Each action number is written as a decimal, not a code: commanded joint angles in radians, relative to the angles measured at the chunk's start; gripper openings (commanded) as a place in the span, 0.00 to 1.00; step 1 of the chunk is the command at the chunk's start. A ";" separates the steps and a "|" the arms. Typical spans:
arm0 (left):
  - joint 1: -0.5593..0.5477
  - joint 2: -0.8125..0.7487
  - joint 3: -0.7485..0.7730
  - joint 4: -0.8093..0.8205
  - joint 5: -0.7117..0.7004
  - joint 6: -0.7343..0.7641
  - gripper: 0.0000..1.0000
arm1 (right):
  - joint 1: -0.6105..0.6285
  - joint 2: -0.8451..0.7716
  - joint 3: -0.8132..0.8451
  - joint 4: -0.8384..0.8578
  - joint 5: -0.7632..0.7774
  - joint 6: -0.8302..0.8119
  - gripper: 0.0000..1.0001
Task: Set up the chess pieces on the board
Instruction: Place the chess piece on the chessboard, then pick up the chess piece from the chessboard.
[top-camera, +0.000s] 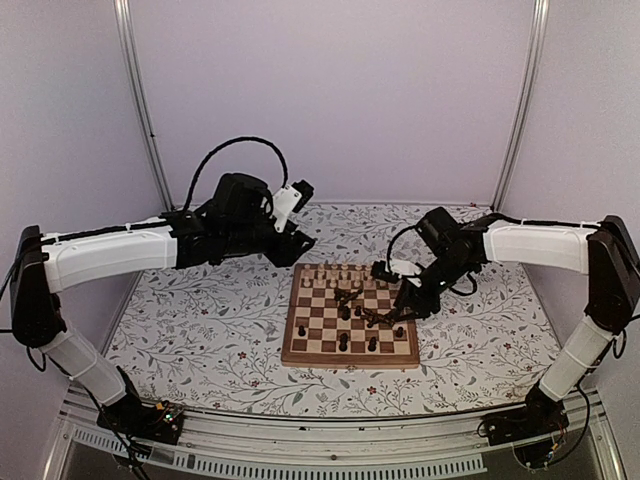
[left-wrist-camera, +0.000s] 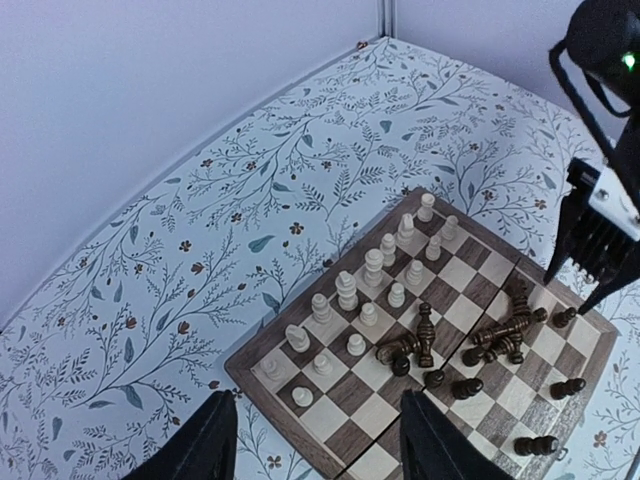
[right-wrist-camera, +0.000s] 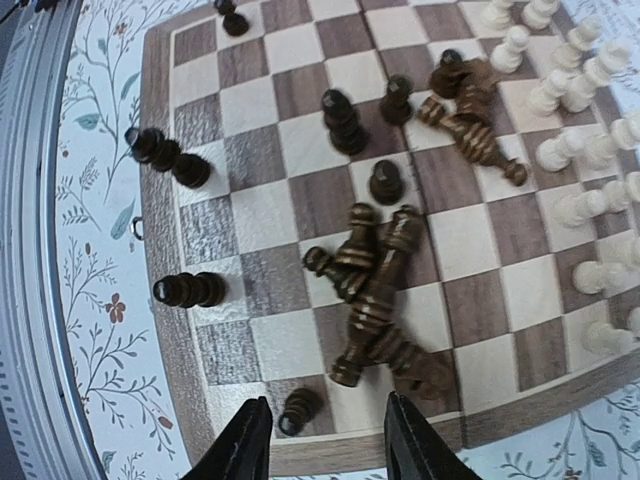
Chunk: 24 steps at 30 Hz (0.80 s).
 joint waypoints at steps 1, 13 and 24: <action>0.002 0.012 0.030 -0.014 0.019 0.009 0.58 | -0.043 -0.048 0.069 -0.045 -0.035 -0.046 0.41; 0.002 0.018 0.036 -0.027 0.047 0.019 0.58 | -0.043 0.100 0.180 -0.116 0.041 -0.376 0.43; 0.002 0.023 0.037 -0.030 0.049 0.027 0.58 | -0.039 0.229 0.207 -0.136 0.070 -0.440 0.43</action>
